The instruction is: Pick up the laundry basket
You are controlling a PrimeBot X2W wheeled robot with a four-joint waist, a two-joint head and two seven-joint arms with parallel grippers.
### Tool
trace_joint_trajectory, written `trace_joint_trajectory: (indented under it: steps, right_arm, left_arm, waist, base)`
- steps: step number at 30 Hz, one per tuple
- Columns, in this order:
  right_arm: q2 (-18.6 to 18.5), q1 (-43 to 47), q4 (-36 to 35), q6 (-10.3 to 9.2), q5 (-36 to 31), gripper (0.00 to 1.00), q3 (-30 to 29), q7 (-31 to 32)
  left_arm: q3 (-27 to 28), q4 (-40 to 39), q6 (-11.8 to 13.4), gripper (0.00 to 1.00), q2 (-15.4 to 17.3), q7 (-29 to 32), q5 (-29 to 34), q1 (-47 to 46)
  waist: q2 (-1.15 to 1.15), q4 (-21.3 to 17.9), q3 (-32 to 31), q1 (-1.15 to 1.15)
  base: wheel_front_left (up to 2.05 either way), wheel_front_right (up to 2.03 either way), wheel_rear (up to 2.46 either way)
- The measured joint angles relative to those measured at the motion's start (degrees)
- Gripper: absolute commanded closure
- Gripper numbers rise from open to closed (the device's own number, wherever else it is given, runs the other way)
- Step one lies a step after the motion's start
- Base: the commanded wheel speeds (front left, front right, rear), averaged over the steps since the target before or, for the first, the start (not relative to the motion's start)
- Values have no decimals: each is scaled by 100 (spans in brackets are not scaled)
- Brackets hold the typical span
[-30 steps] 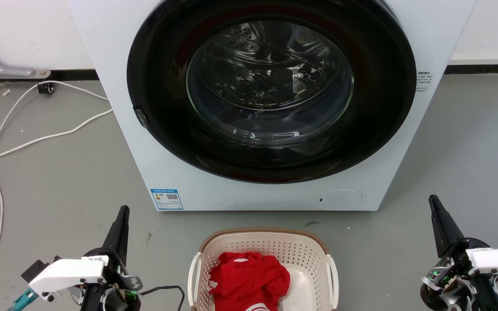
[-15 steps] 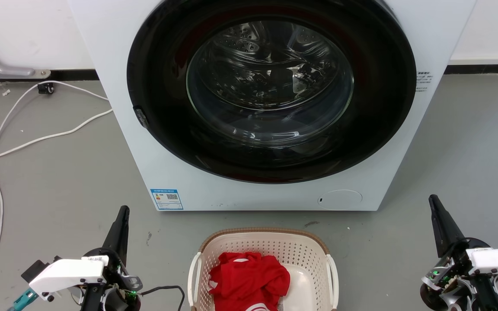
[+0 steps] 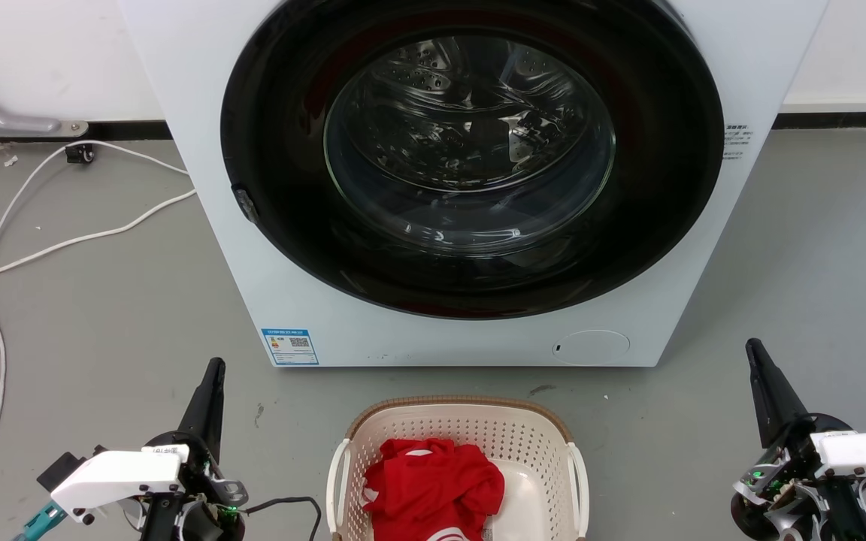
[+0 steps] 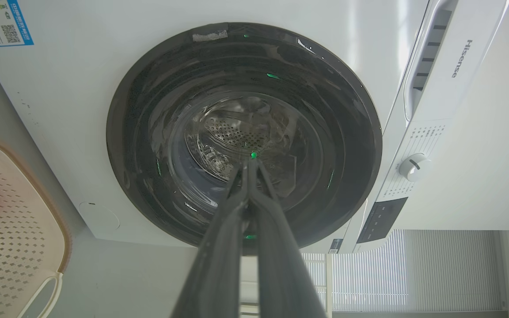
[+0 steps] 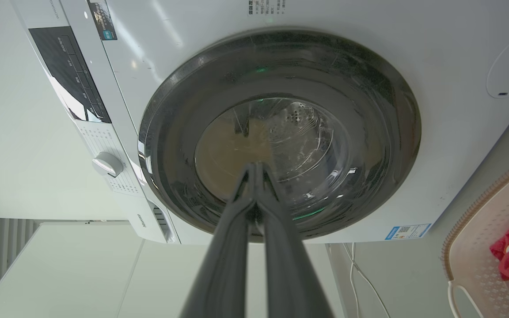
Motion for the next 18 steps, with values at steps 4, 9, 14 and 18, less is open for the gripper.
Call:
trace_joint_trajectory:
  steps: [4, 9, 14, 18]
  right_arm:
    - [4, 38, 51, 0, -1, 0, 1, 1]
    - [40, 297, 236, -2, -9, 0, 18, -36]
    - [43, 316, 124, -2, -97, 0, 64, -178]
    - [43, 351, 36, -2, -197, 0, 82, -283]
  left_arm:
    - [-5, 53, 3, 0, -11, 13, -1, 30]
    - [-32, 247, 15, 0, -57, -22, 1, 274]
    - [-88, 125, 18, 0, -57, -168, 65, 285]
    - [-114, 44, 18, 0, -57, -272, 107, 324]
  waist:
    - [0, 0, 0, 0]
    - [0, 0, 0, 0]
    - [0, -2, 3, 0]
    - [0, -4, 5, 0]
  base:
    - [0, 0, 0]
    - [0, 0, 0]
    - [0, 0, 0]
    - [0, 0, 0]
